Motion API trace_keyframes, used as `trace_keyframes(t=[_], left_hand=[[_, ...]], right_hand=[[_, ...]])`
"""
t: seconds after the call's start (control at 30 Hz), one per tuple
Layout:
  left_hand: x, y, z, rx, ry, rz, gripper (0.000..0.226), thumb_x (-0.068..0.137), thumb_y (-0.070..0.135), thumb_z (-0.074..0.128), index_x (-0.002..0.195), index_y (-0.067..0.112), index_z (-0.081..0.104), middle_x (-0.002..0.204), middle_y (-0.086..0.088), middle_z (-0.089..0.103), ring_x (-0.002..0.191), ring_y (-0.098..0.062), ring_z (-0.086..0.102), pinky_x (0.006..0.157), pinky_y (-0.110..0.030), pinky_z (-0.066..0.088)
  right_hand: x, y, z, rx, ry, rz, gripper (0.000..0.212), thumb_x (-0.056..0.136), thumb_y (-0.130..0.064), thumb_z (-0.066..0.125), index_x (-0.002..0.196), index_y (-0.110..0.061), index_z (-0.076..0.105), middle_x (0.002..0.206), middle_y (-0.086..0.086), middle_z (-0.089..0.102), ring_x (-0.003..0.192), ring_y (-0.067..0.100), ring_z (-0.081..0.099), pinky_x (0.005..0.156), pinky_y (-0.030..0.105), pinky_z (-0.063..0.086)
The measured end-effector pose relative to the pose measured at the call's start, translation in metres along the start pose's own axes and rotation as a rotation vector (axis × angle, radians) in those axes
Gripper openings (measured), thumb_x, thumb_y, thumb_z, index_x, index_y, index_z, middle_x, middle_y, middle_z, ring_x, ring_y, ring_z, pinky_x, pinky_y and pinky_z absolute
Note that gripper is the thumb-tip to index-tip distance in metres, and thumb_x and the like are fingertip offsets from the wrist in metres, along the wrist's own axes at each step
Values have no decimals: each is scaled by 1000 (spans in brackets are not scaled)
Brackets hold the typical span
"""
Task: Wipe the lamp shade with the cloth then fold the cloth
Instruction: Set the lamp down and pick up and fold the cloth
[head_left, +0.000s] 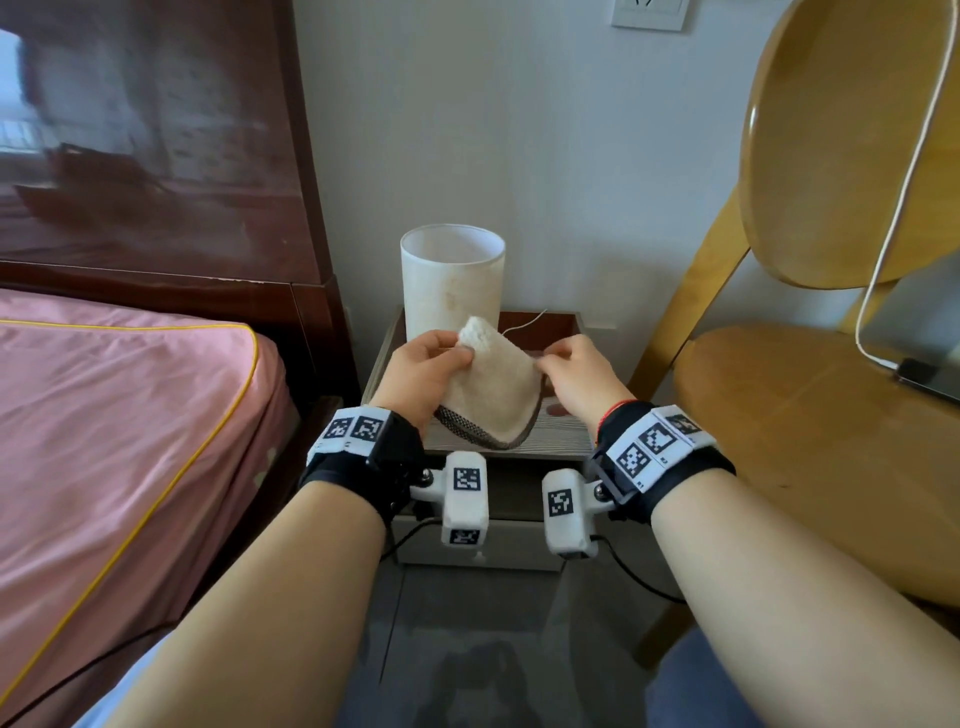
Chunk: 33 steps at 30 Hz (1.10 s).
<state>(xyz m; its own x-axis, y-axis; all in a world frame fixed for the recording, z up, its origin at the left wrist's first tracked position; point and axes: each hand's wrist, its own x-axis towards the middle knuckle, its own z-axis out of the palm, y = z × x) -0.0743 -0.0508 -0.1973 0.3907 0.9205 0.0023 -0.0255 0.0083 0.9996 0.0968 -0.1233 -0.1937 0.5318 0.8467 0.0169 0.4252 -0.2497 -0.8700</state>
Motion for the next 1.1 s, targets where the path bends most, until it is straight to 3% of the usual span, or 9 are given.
trace_keyframes(t=[0.13, 0.2, 0.27, 0.37, 0.63, 0.73, 0.87, 1.0, 1.1], left_hand=[[-5, -7, 9, 439, -74, 203, 11, 87, 24, 66, 97, 22, 69, 89, 3, 71, 82, -8, 63, 73, -17, 49], [-7, -8, 14, 541, -105, 258, 13, 88, 22, 64, 100, 20, 70, 88, 2, 71, 76, -5, 60, 68, -12, 45], [-9, -9, 16, 576, -122, 271, 16, 88, 21, 63, 102, 18, 70, 86, 2, 71, 73, -2, 58, 66, -14, 45], [-12, -8, 14, 579, -167, 251, 17, 89, 22, 63, 103, 21, 72, 85, 5, 71, 76, -2, 61, 67, -14, 46], [-8, -4, 11, 590, -140, 248, 17, 90, 30, 62, 95, 18, 73, 86, 5, 71, 76, -3, 60, 63, -10, 44], [-9, -2, 10, 561, -142, 244, 13, 91, 27, 62, 92, 19, 72, 83, 8, 69, 75, -2, 59, 64, -12, 43], [-10, 2, 9, 431, -232, 228, 14, 92, 22, 61, 99, 17, 72, 88, 7, 72, 81, -4, 64, 75, -15, 50], [-6, 4, 4, 261, -253, 177, 9, 91, 22, 64, 91, 24, 72, 84, 10, 73, 80, -3, 66, 75, -18, 53], [2, 0, -3, 235, -170, 114, 7, 88, 26, 66, 84, 26, 72, 88, 3, 74, 88, -15, 69, 82, -32, 56]], right_hand=[[-4, -4, -2, -39, 54, -210, 11, 90, -28, 55, 96, -20, 60, 93, -9, 60, 87, 9, 55, 72, 25, 40], [-6, -6, -3, -44, 22, -210, 30, 89, -41, 54, 82, -13, 63, 76, -5, 59, 72, 11, 53, 64, 29, 38], [-9, -5, -2, -122, -23, -183, 41, 85, -51, 57, 76, -12, 62, 69, -4, 57, 68, 13, 53, 63, 32, 40], [-9, -2, -1, -232, -77, -162, 29, 85, -47, 62, 78, -20, 65, 74, -7, 62, 76, 13, 58, 71, 32, 45], [-7, -3, -4, 4, 33, -86, 38, 84, -35, 68, 78, 3, 68, 85, 17, 69, 79, 21, 59, 81, 39, 48], [-6, -2, -6, 77, 59, -73, 45, 79, -41, 71, 78, 4, 66, 75, 10, 62, 73, 16, 55, 74, 36, 45], [-10, -2, -11, 216, -200, -38, 53, 68, -55, 76, 104, -18, 64, 105, -6, 65, 99, 10, 58, 88, 32, 44], [-11, 1, -12, 261, -542, 14, 59, 68, -27, 82, 121, -13, 60, 117, 7, 69, 112, 23, 63, 99, 38, 47], [-10, 4, -12, 141, -569, 17, 42, 76, -21, 78, 114, -8, 65, 114, 9, 71, 109, 24, 65, 102, 42, 47]])
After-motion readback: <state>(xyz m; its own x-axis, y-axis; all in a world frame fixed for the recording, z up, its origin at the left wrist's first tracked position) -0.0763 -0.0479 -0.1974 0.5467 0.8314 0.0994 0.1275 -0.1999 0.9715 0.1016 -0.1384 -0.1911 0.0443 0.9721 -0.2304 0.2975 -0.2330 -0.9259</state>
